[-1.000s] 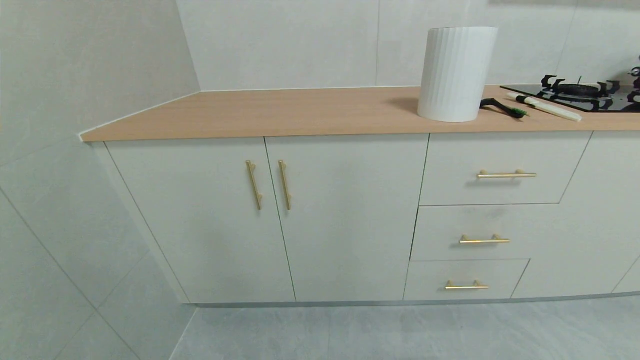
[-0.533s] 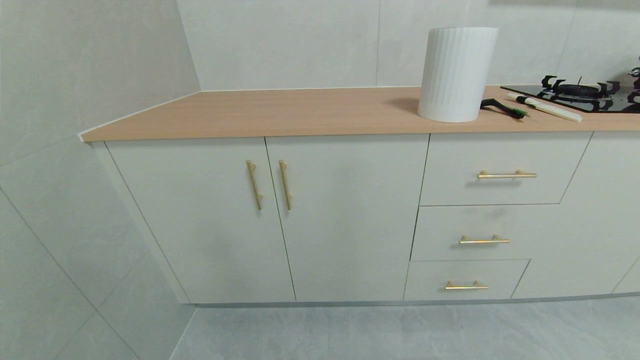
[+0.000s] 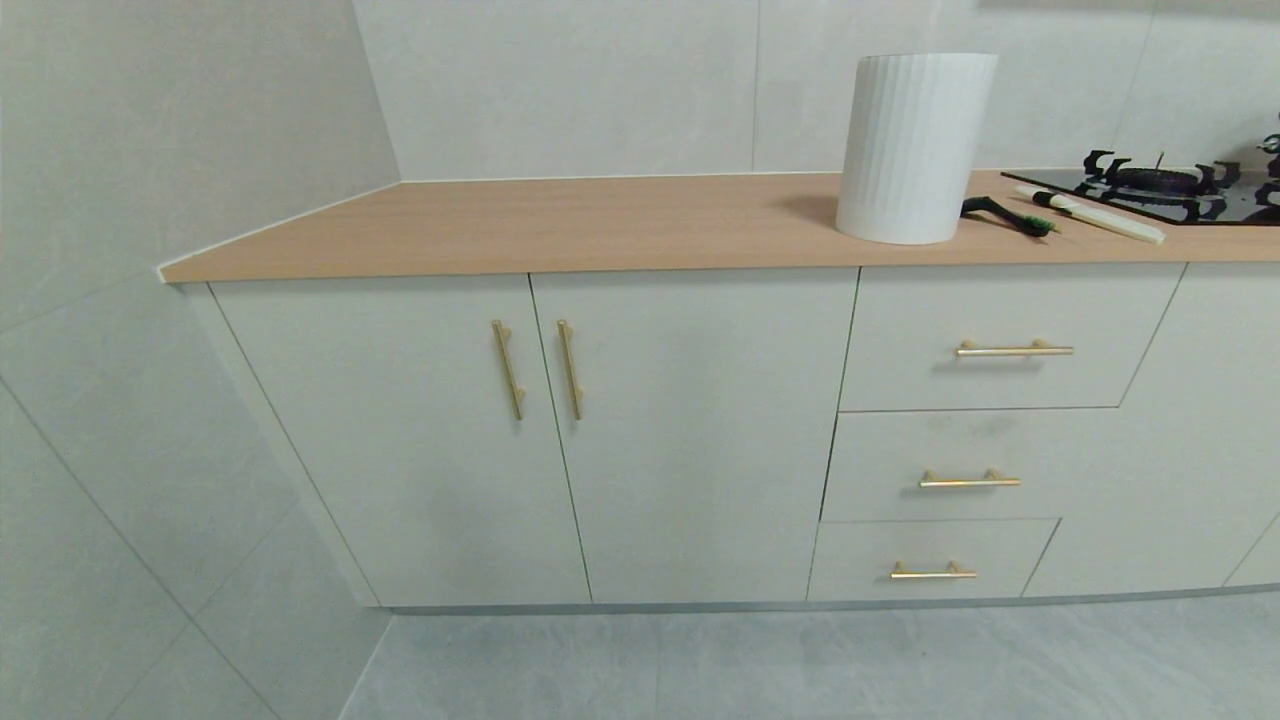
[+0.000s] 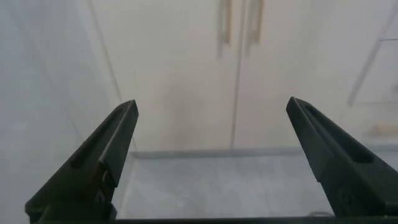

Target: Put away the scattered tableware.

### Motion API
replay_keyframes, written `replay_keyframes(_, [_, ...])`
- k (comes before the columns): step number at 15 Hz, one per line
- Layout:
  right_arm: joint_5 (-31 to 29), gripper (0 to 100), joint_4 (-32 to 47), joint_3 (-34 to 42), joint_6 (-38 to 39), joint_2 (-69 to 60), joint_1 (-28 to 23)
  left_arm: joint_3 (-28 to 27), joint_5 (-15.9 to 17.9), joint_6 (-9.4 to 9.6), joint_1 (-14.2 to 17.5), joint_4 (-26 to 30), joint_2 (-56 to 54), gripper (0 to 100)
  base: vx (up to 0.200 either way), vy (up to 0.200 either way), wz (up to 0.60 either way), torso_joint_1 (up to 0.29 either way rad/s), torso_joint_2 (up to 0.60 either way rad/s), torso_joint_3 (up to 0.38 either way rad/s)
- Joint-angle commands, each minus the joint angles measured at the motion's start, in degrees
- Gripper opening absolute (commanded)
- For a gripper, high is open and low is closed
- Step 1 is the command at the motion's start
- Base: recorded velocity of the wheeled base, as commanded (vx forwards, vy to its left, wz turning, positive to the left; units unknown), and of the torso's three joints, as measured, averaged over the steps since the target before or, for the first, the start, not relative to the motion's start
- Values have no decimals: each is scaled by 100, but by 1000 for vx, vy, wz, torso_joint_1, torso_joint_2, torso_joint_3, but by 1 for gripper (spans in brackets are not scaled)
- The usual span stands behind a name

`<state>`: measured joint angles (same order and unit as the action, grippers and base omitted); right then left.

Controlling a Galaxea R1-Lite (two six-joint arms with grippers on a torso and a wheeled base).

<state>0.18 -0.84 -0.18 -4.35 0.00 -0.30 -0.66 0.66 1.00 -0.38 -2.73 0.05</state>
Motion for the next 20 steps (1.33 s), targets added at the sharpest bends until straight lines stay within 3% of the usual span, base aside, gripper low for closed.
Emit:
replay_keyframes(1, [122,100,-13,18,-22,18,13,66,576,14,3,-8,-5,100,0,0,0,0,0,0])
replay_keyframes(2, [122,100,-13,18,-31,18,13,57,795,85,3,-8,-5,100,0,0,0,0,0,0])
replay_keyframes(4, [114,100,-21,18,-4,18,13,66,813,304,3,9,-5,100,0,0,0,0,0,0])
replay_keyframes(5, [114,100,-21,18,-13,18,13,66,804,260,3,1,-5,100,0,0,0,0,0,0])
replay_keyframes(7, [114,100,-21,18,-13,18,13,66,286,-170,3,-26,-5,100,0,0,0,0,0,0])
replay_keyframes(8, [114,100,-21,18,13,9,13,66,22,-232,3,-26,-5,100,0,0,0,0,0,0])
replay_keyframes(10, [105,100,-21,18,5,9,13,66,-286,-21,11,185,-5,100,0,0,0,0,0,0])
replay_keyframes(20, [114,100,-21,18,13,9,13,66,-321,-3,11,264,-5,100,0,-20,0,0,1,1])
